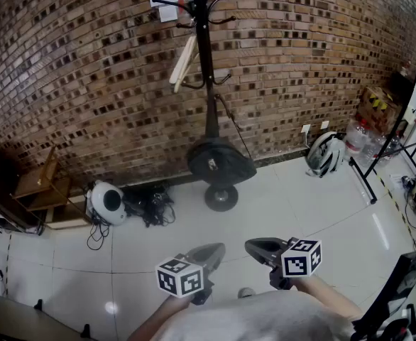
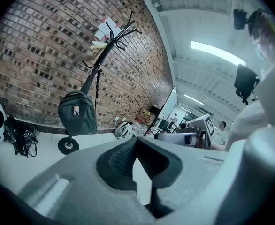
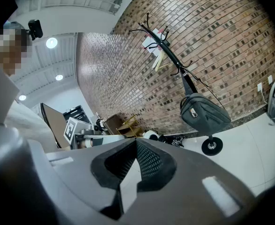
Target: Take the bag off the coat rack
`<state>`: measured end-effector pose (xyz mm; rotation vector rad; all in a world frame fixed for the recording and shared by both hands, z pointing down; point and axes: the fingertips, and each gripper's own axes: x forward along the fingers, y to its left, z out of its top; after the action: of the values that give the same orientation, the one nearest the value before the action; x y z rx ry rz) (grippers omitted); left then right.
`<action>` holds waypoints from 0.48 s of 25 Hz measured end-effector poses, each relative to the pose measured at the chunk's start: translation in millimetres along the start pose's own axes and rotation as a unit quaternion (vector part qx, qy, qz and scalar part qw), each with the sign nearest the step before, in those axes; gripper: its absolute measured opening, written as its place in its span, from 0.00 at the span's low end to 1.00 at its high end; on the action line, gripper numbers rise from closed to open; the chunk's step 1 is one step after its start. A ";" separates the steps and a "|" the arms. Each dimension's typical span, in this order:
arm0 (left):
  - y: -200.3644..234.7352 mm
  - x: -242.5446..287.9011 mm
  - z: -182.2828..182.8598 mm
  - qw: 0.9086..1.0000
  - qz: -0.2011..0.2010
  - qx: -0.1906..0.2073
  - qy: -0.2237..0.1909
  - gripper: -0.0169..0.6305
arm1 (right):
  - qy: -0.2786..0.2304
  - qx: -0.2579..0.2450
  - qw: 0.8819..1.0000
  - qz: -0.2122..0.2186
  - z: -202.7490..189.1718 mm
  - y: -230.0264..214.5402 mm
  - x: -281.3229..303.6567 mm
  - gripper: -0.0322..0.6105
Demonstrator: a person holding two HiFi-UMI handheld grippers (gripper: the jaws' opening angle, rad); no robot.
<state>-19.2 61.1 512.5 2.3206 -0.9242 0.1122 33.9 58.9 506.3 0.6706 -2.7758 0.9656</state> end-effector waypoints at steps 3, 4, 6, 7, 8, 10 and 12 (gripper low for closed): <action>3.4 33.1 15.0 1.000 -0.002 -0.003 -0.002 0.03 | -0.004 -0.002 1.000 0.001 19.8 -26.9 -7.5 0.05; 2.4 44.7 20.9 1.000 -0.003 -0.002 -0.003 0.03 | -0.005 -0.004 1.000 0.002 27.6 -35.6 -11.5 0.05; -3.8 67.0 32.0 1.000 -0.005 0.005 -0.003 0.03 | -0.007 -0.010 1.000 0.003 41.7 -51.7 -22.2 0.05; -8.0 77.3 36.8 1.000 -0.005 0.013 -0.002 0.03 | -0.008 -0.012 1.000 0.004 47.1 -59.2 -27.9 0.05; -12.2 86.8 41.4 1.000 -0.004 0.024 0.000 0.03 | -0.009 -0.013 1.000 0.004 51.9 -66.4 -32.9 0.05; -19.3 101.2 49.3 0.999 0.001 0.048 0.005 0.03 | -0.010 -0.013 1.000 0.009 59.7 -76.4 -39.1 0.05; -22.2 108.3 54.6 0.998 0.005 0.061 0.008 0.03 | -0.014 -0.014 1.000 0.018 65.2 -80.0 -41.5 0.05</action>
<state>68.4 -22.6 489.3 2.4234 -0.9452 0.1969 108.5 -21.8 489.0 0.6364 -2.8293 0.9291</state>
